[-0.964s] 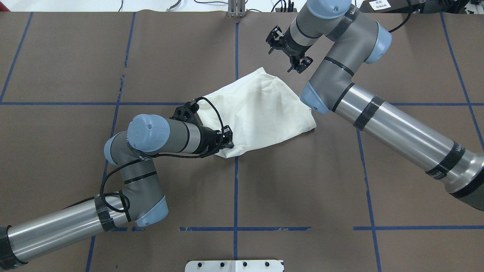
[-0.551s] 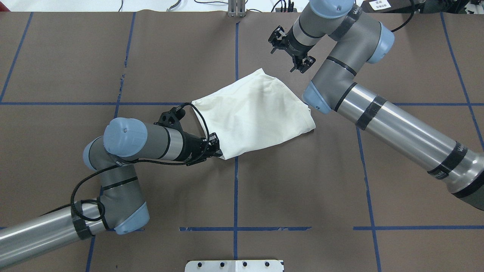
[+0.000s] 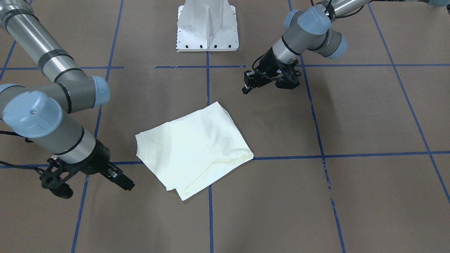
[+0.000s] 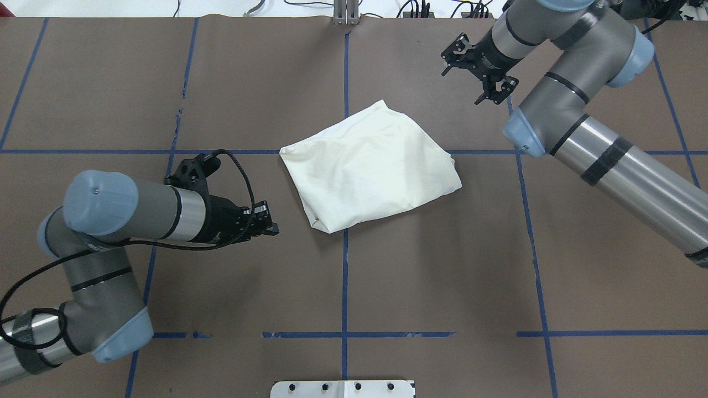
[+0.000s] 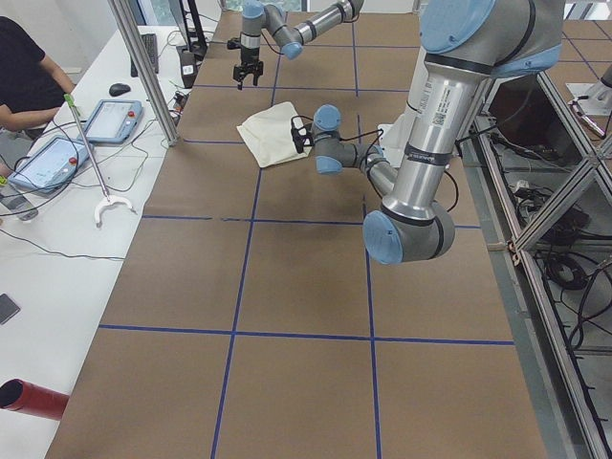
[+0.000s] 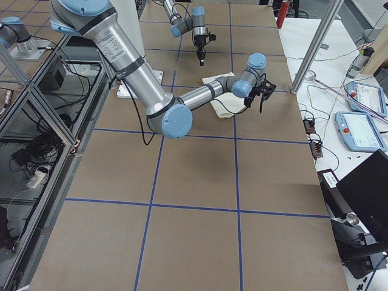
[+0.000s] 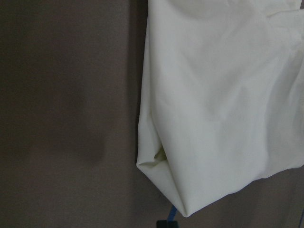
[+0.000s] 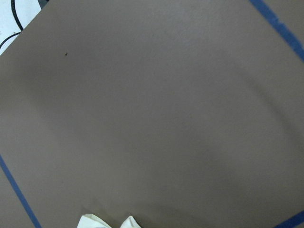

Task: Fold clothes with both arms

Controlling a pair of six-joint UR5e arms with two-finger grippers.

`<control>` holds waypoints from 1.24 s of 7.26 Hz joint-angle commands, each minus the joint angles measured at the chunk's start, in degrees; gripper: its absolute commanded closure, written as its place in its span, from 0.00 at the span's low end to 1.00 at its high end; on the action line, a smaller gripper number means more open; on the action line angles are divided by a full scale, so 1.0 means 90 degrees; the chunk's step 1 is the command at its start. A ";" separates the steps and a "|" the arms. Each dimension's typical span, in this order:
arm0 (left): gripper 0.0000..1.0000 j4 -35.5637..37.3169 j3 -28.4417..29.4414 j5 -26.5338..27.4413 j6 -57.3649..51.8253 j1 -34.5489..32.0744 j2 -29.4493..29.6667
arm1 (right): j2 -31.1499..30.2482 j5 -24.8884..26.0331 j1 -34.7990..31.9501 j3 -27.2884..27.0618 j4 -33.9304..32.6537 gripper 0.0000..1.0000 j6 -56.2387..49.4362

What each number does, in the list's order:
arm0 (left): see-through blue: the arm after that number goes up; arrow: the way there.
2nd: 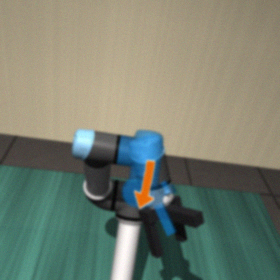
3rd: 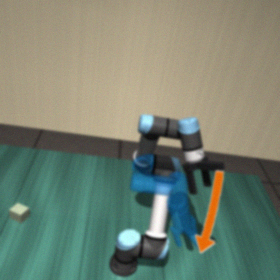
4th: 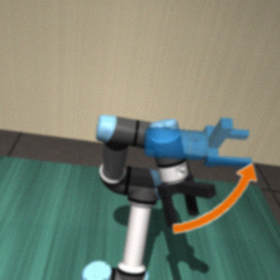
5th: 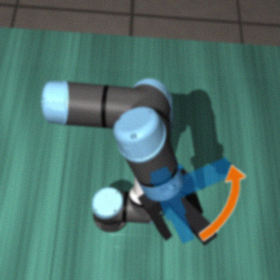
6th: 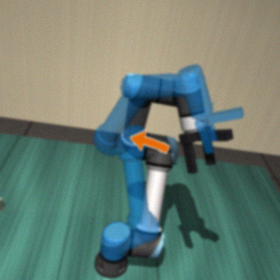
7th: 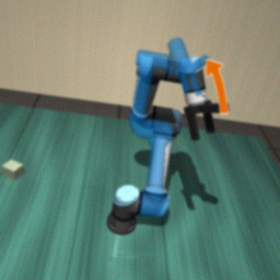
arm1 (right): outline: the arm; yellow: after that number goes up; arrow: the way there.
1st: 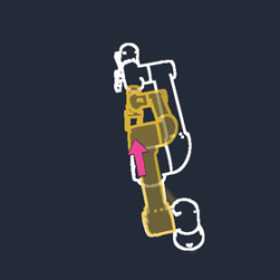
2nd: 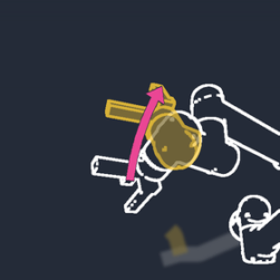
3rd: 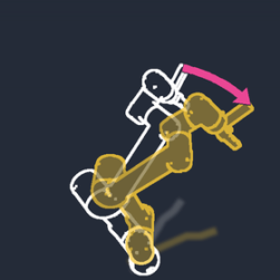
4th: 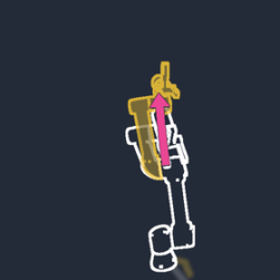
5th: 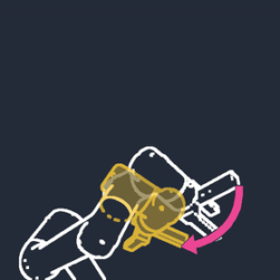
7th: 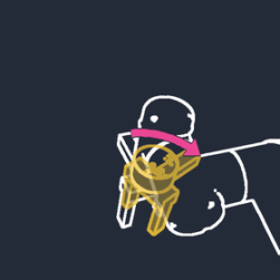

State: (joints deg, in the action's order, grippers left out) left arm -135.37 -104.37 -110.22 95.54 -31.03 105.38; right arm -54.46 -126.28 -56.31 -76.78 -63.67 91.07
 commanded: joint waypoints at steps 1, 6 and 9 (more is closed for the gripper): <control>1.00 0.0226 -0.0493 -0.0348 -0.1788 -0.0864 -0.0973 | -0.1538 -0.0353 -0.0451 -0.1335 -0.0035 0.00 -0.1516; 0.24 0.1118 -0.0008 -0.1587 -0.7700 -0.3928 -0.2422 | -0.4171 -0.0732 -0.1329 -0.2181 -0.0452 0.00 -0.6404; 0.00 0.3306 0.0374 -0.2029 -0.9900 -0.5640 -0.1907 | -0.4701 -0.0988 -0.1874 -0.2211 -0.0581 0.00 -0.7277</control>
State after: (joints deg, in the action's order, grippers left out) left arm -113.00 -102.38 -126.71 12.42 -76.31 85.90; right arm -95.69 -134.41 -70.56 -96.54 -68.02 27.68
